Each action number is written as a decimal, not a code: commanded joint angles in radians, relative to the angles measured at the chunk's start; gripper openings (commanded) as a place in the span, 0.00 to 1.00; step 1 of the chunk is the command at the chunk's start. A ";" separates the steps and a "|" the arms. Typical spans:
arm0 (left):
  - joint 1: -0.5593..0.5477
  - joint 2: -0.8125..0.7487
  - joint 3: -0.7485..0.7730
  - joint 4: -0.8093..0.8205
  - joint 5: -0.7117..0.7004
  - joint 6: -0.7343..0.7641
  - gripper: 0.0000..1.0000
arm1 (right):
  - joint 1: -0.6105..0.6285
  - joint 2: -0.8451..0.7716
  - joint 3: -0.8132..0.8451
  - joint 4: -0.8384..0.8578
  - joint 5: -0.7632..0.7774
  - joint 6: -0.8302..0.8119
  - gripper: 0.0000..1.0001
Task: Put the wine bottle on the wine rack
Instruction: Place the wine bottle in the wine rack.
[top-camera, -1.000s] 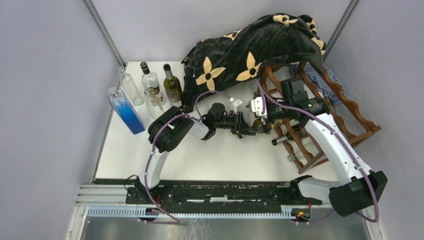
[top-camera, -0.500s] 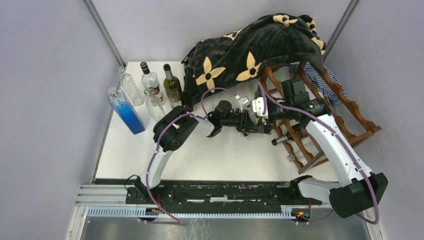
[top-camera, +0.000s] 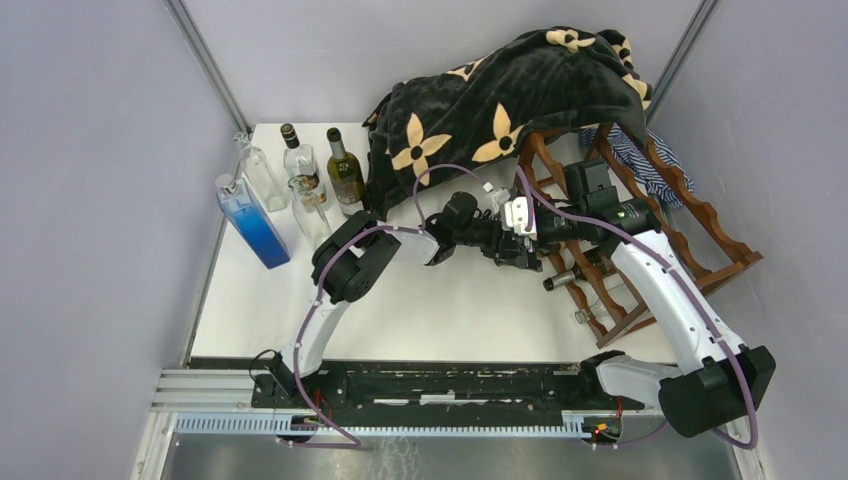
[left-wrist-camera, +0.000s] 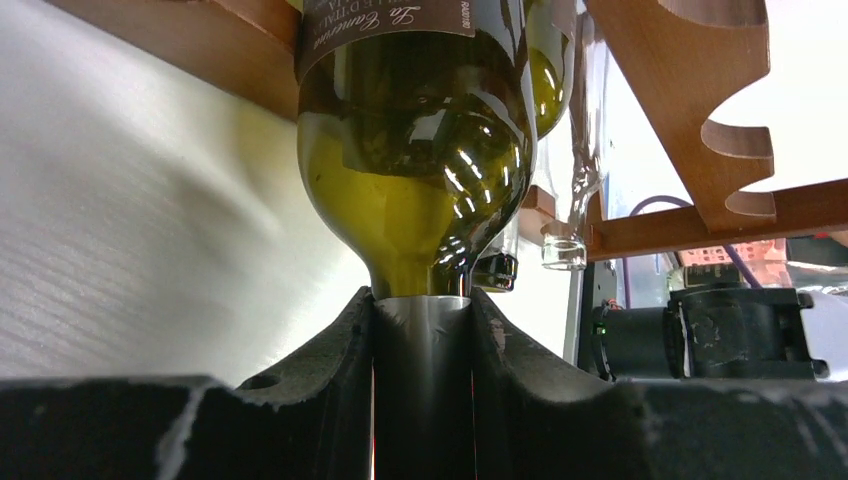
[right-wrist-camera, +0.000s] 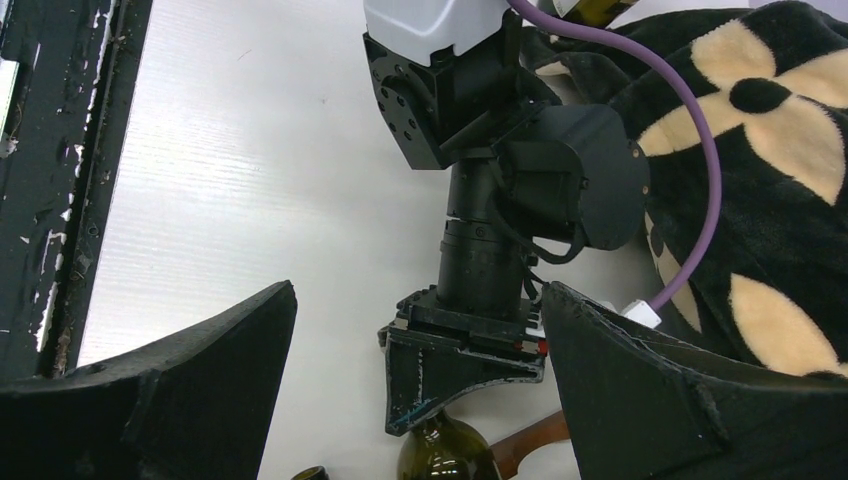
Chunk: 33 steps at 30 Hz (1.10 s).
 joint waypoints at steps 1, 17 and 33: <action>-0.011 -0.014 0.101 0.050 -0.012 0.112 0.02 | -0.006 -0.024 0.000 0.029 -0.034 -0.001 0.98; -0.015 0.051 0.184 0.159 -0.025 0.091 0.02 | -0.012 -0.006 0.000 0.025 -0.034 0.000 0.98; -0.041 0.100 0.268 0.168 -0.059 0.087 0.02 | -0.015 0.007 -0.009 0.025 -0.038 0.001 0.98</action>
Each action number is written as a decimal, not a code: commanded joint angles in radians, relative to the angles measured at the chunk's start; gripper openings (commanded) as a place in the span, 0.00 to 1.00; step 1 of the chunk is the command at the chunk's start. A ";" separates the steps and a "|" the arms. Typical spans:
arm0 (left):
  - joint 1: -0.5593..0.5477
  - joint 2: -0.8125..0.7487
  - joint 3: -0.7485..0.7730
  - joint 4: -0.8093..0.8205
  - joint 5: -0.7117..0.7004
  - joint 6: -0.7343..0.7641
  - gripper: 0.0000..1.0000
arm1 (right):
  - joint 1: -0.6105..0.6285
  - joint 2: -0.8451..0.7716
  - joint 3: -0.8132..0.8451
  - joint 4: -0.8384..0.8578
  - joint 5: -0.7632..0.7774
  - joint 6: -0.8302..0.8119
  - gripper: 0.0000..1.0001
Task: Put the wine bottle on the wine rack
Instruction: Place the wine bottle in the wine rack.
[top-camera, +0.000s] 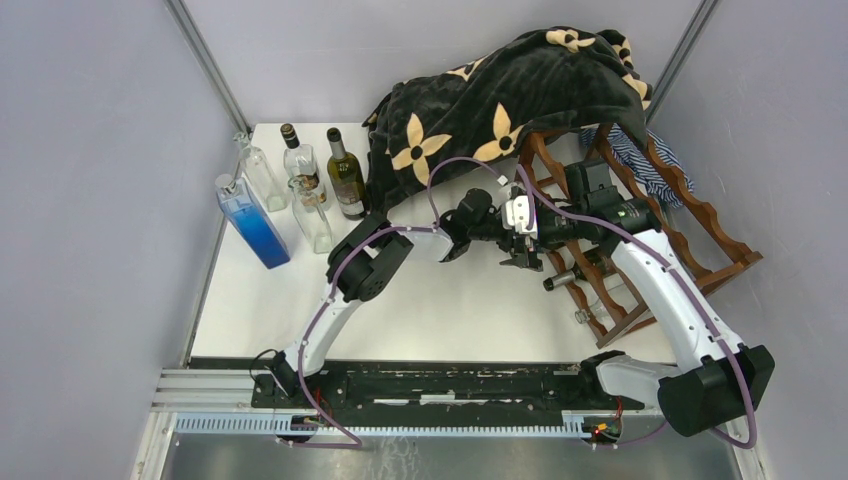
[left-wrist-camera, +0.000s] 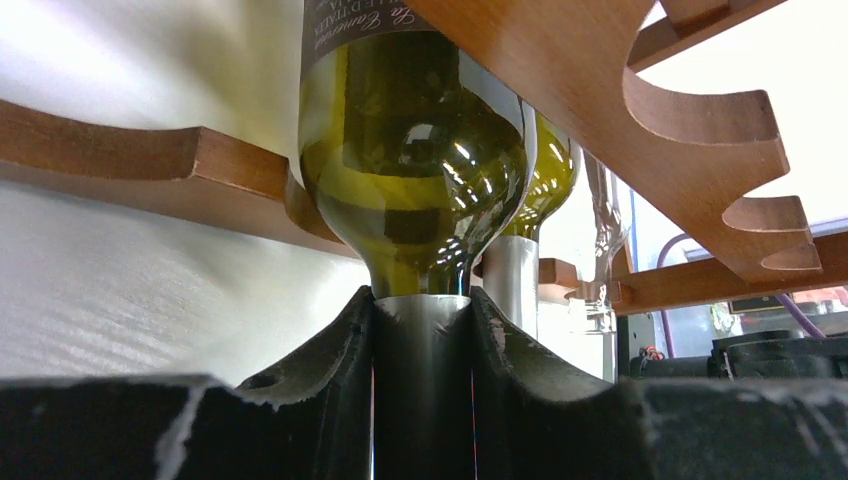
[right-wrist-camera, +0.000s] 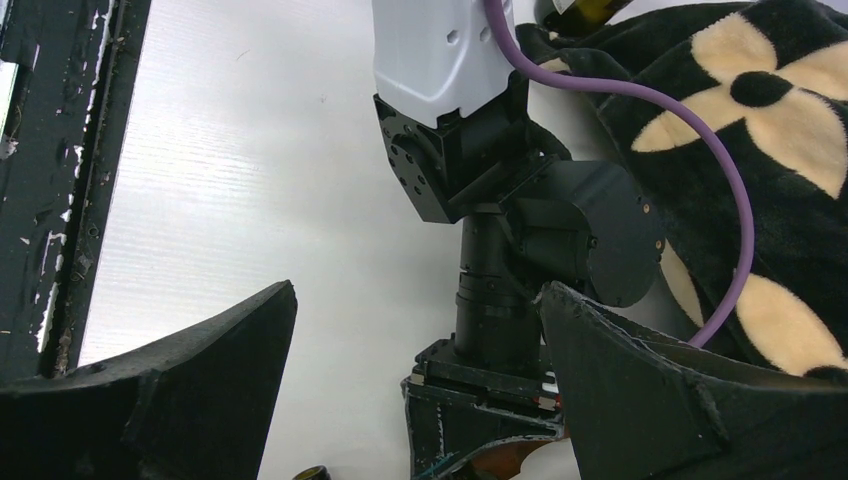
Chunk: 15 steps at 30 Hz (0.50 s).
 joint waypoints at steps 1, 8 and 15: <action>-0.009 -0.004 0.089 0.179 -0.003 0.026 0.02 | -0.004 0.002 -0.007 0.025 -0.030 0.001 0.98; -0.019 0.015 0.127 0.148 -0.015 0.039 0.02 | -0.004 0.005 -0.008 0.025 -0.033 0.001 0.98; -0.030 0.027 0.157 0.129 -0.029 0.044 0.02 | -0.007 0.000 -0.012 0.027 -0.035 0.000 0.98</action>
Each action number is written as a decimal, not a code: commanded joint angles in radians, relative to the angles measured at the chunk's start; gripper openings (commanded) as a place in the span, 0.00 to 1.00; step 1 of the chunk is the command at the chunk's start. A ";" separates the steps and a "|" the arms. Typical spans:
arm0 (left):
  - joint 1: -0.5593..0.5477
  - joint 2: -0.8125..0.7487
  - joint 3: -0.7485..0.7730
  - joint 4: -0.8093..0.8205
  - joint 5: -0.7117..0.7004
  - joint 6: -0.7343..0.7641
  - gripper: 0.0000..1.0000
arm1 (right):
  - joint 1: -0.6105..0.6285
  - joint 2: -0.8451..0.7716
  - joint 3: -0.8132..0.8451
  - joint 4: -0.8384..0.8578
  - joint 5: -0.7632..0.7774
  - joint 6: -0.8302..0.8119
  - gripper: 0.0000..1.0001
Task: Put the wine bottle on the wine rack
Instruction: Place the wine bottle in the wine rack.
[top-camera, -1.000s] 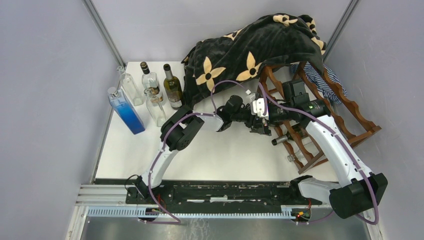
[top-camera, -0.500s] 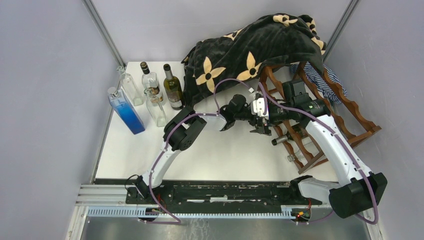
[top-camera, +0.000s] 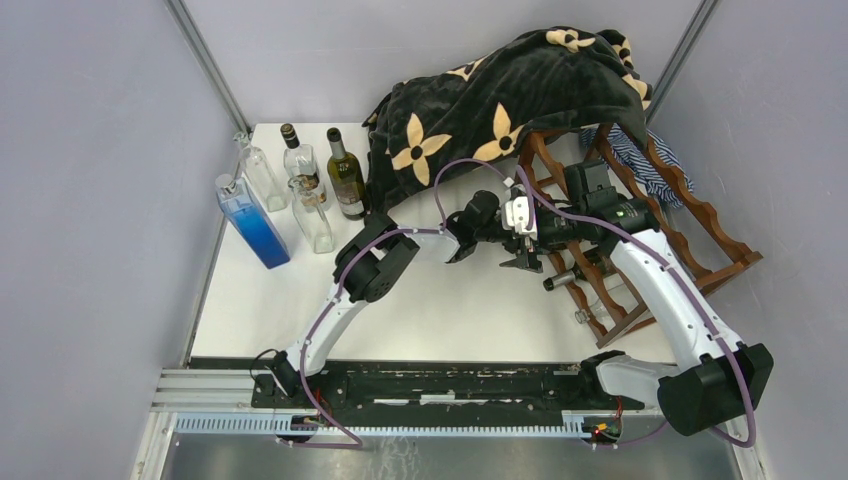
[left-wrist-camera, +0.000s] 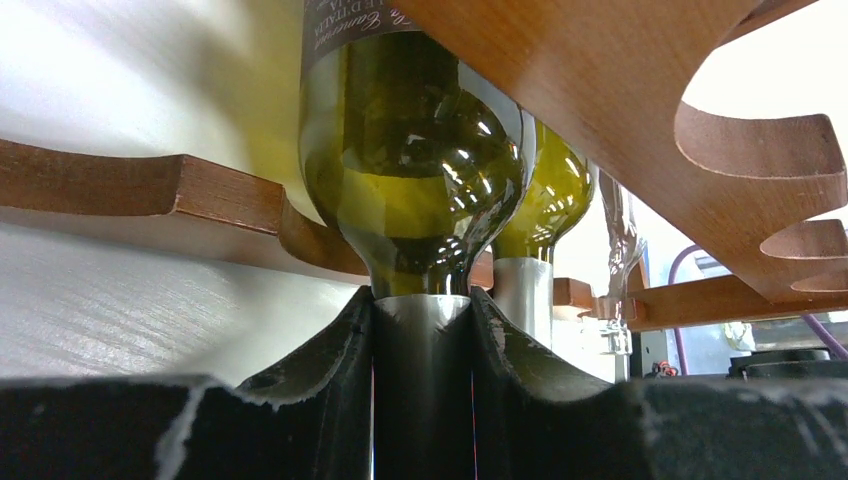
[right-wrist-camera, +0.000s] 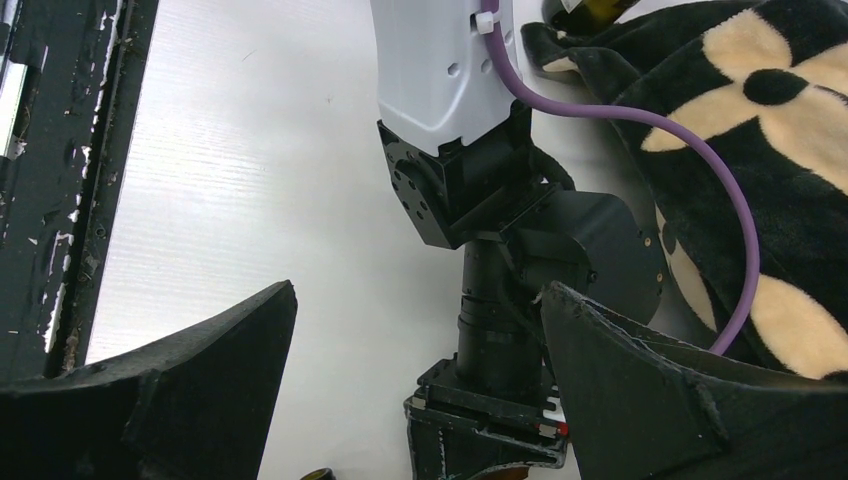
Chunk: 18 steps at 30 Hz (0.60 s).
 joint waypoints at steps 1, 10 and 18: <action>-0.011 -0.024 0.091 0.141 -0.009 0.045 0.02 | -0.006 -0.002 -0.003 0.027 -0.029 0.000 0.98; -0.024 -0.011 0.139 0.049 -0.050 0.071 0.03 | -0.010 -0.007 -0.006 0.028 -0.032 -0.001 0.98; -0.034 -0.005 0.161 -0.016 -0.098 0.100 0.09 | -0.010 -0.009 -0.013 0.030 -0.033 -0.001 0.98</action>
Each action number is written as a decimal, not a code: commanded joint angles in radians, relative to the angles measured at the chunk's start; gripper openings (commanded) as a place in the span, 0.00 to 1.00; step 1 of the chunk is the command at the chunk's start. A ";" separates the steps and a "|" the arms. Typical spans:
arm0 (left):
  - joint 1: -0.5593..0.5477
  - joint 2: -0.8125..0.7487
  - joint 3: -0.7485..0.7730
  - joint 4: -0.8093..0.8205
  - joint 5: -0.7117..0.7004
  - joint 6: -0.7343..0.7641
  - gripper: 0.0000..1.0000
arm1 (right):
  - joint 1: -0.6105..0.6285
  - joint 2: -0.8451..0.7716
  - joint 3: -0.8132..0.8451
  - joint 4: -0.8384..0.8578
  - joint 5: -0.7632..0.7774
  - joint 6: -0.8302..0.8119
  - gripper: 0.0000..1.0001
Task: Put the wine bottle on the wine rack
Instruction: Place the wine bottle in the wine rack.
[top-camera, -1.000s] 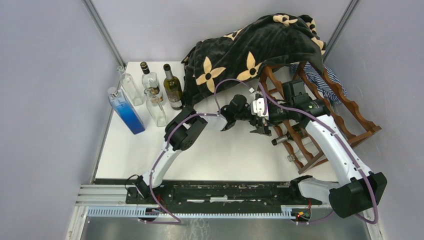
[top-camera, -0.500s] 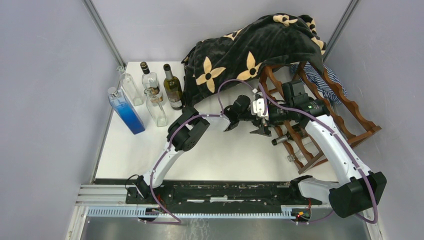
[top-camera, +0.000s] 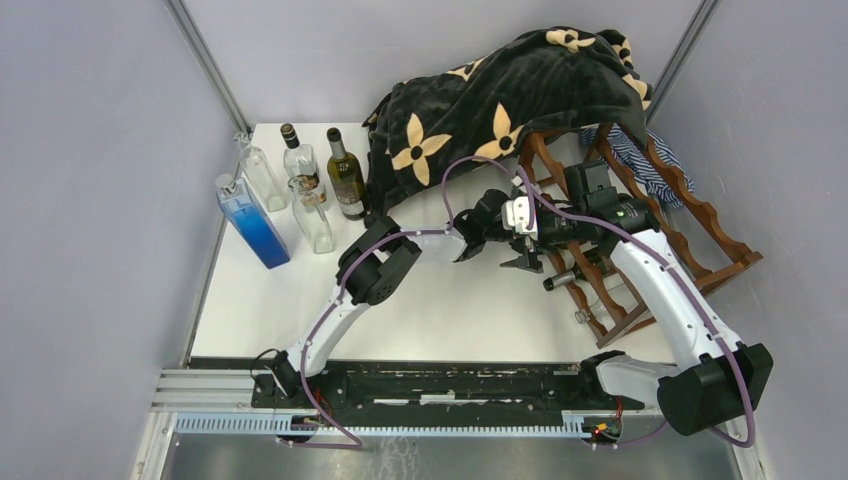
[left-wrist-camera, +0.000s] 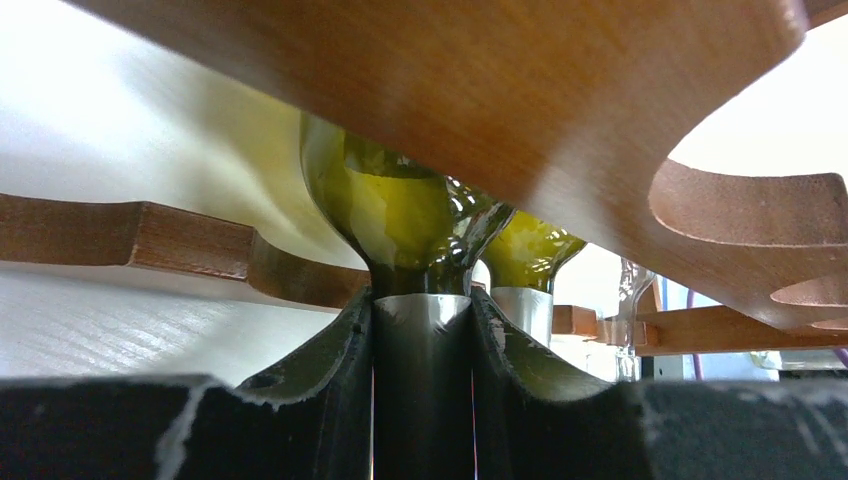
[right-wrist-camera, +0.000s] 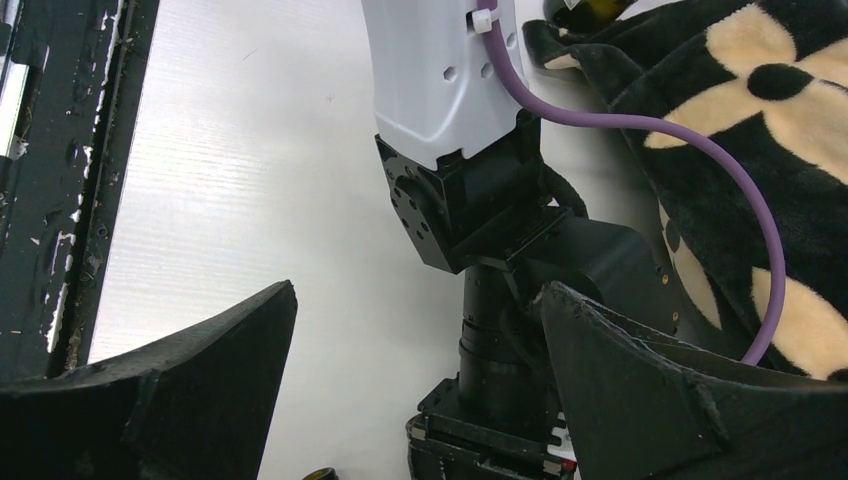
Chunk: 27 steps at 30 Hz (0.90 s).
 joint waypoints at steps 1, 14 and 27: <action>-0.010 -0.012 0.093 0.072 -0.035 0.072 0.10 | -0.004 -0.009 -0.006 0.029 -0.028 -0.001 0.98; -0.031 -0.038 0.079 -0.002 -0.155 0.120 0.52 | -0.009 -0.018 -0.011 0.028 -0.028 -0.001 0.98; -0.036 -0.128 -0.051 0.057 -0.297 0.149 0.68 | -0.013 -0.027 -0.012 0.028 -0.031 0.001 0.98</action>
